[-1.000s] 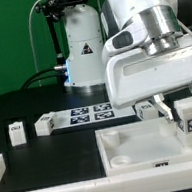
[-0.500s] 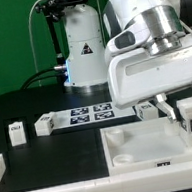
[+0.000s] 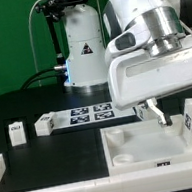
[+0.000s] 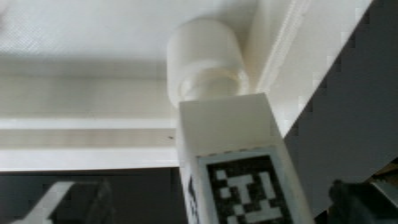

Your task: Assemble one leg

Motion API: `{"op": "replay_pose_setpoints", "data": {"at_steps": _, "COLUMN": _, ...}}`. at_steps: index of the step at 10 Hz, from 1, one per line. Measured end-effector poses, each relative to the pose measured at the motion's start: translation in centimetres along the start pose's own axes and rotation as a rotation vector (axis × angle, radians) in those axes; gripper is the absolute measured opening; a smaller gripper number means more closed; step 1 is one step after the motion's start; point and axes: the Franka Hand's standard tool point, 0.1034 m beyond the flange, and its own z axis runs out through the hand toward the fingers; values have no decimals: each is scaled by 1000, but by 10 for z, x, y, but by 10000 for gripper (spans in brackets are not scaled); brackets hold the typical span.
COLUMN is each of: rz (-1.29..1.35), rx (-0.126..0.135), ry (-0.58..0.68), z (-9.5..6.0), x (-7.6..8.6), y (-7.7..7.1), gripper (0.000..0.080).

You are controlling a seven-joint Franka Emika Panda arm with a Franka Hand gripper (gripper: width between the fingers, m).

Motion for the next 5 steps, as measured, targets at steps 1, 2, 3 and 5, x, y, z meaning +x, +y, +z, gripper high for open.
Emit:
{"op": "replay_pose_setpoints", "data": {"at_steps": 1, "rz": 0, "rx": 0, "ry": 0, "z": 0, "x": 0, "y": 0, "gripper": 639}}
{"op": "replay_pose_setpoints", "data": {"at_steps": 2, "rz": 0, "rx": 0, "ry": 0, "z": 0, "x": 0, "y": 0, "gripper": 648}}
{"op": "replay_pose_setpoints", "data": {"at_steps": 3, "rz": 0, "rx": 0, "ry": 0, "z": 0, "x": 0, "y": 0, "gripper": 648}}
{"op": "replay_pose_setpoints", "data": {"at_steps": 5, "rz": 0, "rx": 0, "ry": 0, "z": 0, "x": 0, "y": 0, "gripper": 649}}
